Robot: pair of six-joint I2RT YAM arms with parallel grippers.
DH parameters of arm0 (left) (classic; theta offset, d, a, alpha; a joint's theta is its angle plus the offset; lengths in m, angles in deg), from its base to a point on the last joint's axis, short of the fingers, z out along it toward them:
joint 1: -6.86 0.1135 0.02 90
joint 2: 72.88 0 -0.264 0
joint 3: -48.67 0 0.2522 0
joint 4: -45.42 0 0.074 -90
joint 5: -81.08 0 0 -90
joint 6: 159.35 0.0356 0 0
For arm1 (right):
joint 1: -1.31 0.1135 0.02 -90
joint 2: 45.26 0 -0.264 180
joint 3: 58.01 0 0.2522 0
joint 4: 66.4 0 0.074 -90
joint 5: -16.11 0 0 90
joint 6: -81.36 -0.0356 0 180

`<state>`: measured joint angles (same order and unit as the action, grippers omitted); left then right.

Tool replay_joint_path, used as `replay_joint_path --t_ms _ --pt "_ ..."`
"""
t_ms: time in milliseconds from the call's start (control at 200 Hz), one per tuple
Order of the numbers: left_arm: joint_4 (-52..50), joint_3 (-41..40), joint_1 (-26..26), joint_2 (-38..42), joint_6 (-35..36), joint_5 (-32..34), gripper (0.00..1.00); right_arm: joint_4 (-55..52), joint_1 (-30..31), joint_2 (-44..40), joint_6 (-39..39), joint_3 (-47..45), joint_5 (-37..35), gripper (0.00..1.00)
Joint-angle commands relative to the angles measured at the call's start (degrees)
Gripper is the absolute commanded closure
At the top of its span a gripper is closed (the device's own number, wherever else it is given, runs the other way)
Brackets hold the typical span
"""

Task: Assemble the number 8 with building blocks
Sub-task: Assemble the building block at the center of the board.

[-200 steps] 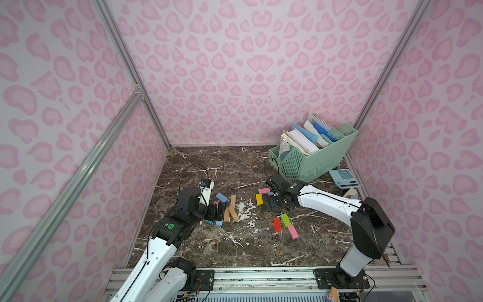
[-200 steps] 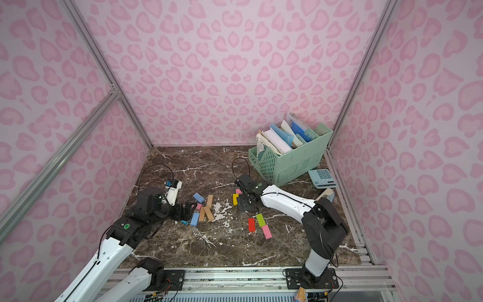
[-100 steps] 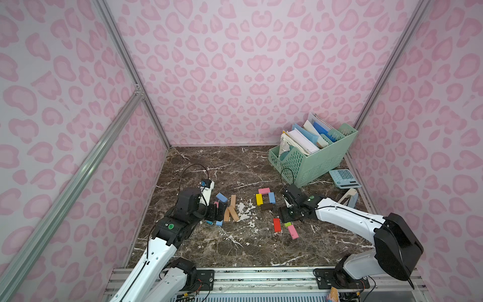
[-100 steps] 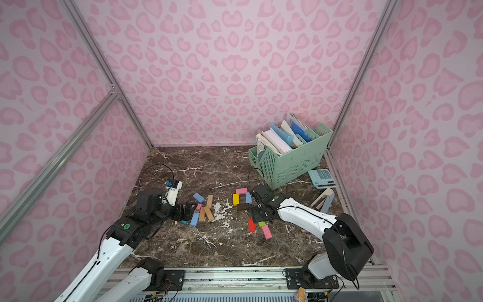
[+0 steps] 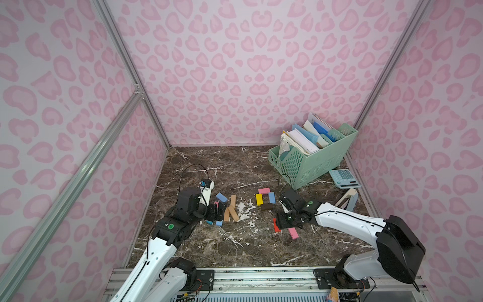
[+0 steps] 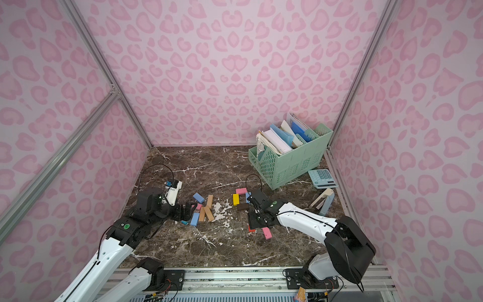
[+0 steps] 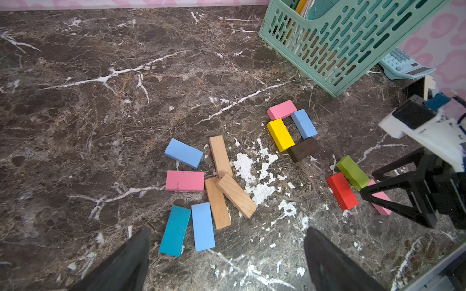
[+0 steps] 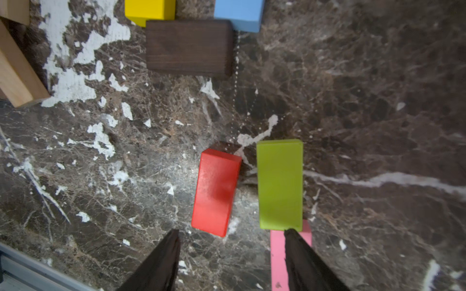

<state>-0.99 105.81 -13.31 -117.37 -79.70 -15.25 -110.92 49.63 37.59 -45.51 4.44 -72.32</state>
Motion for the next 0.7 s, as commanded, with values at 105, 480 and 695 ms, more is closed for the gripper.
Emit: replay_joint_path --t_ms 105,480,695 --pt "0.5 -0.1 0.0 0.3 0.4 -0.2 0.02 -0.6 2.6 3.4 -4.4 1.6 -2.8 0.34" --pt "0.4 -0.1 -0.1 0.3 0.4 -0.3 0.02 1.5 4.1 9.2 -6.3 2.5 -3.8 0.45" --pt "0.5 -0.1 -0.1 0.1 0.4 -0.3 0.02 1.5 6.0 12.5 -7.3 5.5 -5.1 0.58"
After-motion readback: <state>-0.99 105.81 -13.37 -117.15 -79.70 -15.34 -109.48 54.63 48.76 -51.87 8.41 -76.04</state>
